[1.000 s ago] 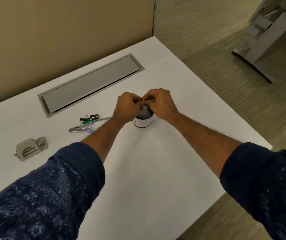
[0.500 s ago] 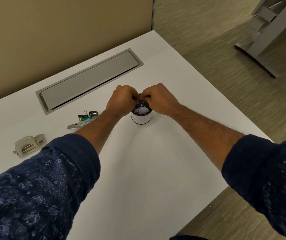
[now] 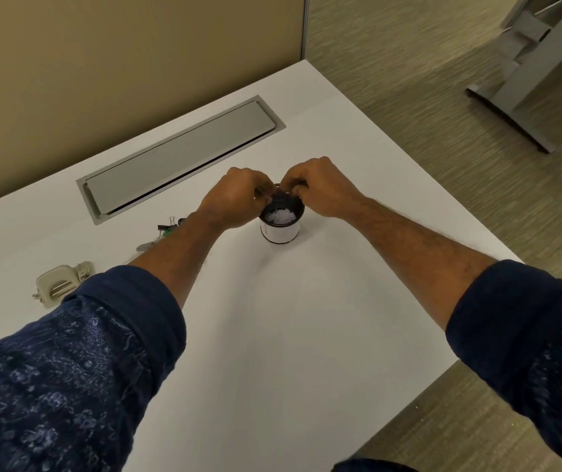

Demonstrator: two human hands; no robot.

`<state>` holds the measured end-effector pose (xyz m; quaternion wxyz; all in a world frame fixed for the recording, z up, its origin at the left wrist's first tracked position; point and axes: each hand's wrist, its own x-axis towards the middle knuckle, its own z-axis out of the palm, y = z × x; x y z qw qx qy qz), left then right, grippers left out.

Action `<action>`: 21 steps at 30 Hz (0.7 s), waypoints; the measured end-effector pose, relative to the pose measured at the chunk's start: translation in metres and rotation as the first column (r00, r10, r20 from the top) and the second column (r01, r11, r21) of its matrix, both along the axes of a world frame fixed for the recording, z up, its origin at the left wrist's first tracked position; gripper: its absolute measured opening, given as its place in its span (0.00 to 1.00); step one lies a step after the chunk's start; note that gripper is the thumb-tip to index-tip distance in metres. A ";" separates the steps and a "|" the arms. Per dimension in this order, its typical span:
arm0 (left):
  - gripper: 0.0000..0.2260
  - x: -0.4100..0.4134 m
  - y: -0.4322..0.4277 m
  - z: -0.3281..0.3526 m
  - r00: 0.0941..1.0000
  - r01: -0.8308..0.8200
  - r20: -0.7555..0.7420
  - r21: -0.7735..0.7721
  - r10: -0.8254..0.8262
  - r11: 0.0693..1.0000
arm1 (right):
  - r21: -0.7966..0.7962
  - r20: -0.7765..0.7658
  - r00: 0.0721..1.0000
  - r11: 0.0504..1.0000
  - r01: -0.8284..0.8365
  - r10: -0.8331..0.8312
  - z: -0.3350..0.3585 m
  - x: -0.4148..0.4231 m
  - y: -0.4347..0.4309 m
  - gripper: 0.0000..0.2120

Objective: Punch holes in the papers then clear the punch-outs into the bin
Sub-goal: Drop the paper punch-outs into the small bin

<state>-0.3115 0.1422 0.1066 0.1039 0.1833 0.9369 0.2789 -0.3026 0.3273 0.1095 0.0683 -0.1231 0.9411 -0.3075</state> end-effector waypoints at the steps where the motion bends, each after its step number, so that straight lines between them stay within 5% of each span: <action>1: 0.12 0.001 -0.002 0.000 1.000 -0.004 -0.011 0.008 0.004 1.000 | -0.051 -0.001 1.000 0.998 0.031 -0.031 0.001 -0.001 0.002 0.13; 7: 0.09 -0.002 -0.010 0.004 0.992 -0.096 0.094 0.163 0.081 0.982 | -0.073 0.010 0.997 0.994 0.081 -0.081 -0.003 0.000 0.002 0.06; 13: 0.13 0.002 -0.017 0.003 0.919 -0.242 0.378 0.313 0.113 0.919 | -0.174 0.067 0.992 0.978 0.119 -0.109 -0.002 -0.001 0.008 0.08; 18: 0.20 0.007 -0.020 0.007 0.803 -0.407 0.589 0.430 0.091 0.806 | -0.064 0.082 0.996 0.998 0.026 -0.021 -0.004 0.002 0.006 0.10; 21: 0.21 0.009 -0.024 0.008 0.795 -0.397 0.602 0.421 0.076 0.816 | -0.022 0.046 0.999 1.000 -0.001 0.002 -0.005 0.004 0.004 0.12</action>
